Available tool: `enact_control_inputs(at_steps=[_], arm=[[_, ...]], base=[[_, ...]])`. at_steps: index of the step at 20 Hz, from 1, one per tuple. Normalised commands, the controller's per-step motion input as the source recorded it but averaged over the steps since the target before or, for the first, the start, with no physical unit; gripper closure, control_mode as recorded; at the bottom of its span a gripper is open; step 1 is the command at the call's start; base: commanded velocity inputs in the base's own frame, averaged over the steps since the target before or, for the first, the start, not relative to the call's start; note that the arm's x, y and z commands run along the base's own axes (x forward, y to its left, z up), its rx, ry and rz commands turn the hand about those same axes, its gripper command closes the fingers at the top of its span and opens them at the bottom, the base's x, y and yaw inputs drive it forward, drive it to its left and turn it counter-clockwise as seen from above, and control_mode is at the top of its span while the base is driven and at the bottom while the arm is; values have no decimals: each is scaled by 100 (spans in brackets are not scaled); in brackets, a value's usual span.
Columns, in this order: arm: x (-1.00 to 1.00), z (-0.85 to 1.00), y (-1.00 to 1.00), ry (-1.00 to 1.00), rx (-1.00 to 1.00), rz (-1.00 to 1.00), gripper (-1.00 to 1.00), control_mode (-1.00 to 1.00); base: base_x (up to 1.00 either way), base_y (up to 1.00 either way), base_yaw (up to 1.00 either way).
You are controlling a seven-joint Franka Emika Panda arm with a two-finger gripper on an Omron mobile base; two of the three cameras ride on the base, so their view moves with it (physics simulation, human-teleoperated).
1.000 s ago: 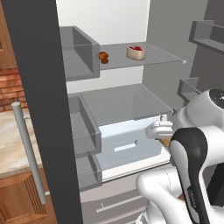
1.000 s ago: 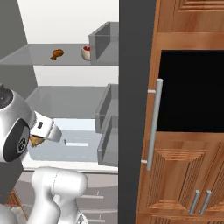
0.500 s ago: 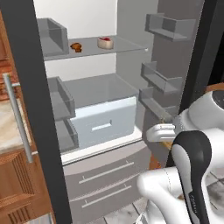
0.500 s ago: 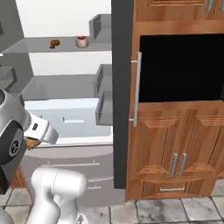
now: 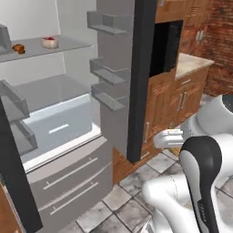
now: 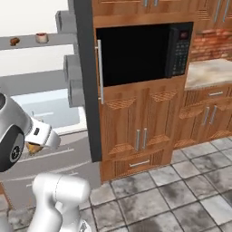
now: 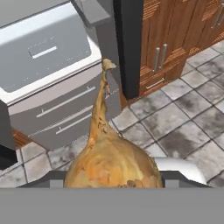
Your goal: Gather the onion and eggplant from the fridge and place them on a tray on the dining counter. Then gather the chicken drumstick and steak from the fridge and place them on the other tray.
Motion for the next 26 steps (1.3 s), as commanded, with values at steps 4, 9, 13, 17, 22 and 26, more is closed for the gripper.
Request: enact_control_inputs(at_steps=[4,9,13,17,22,26], arm=[[0,0,0,0,0,0,100,100],[0,0,0,0,0,0,100,100],[0,0,0,0,0,0,100,100],[0,0,0,0,0,0,100,100],[0,0,0,0,0,0,100,100],[0,0,0,0,0,0,100,100]], base=[[-57,-28,-48],[-13,-39,-56],[15,-50,-57],[36,-68,-53],[37,-88,-52],[54,-62,-53]])
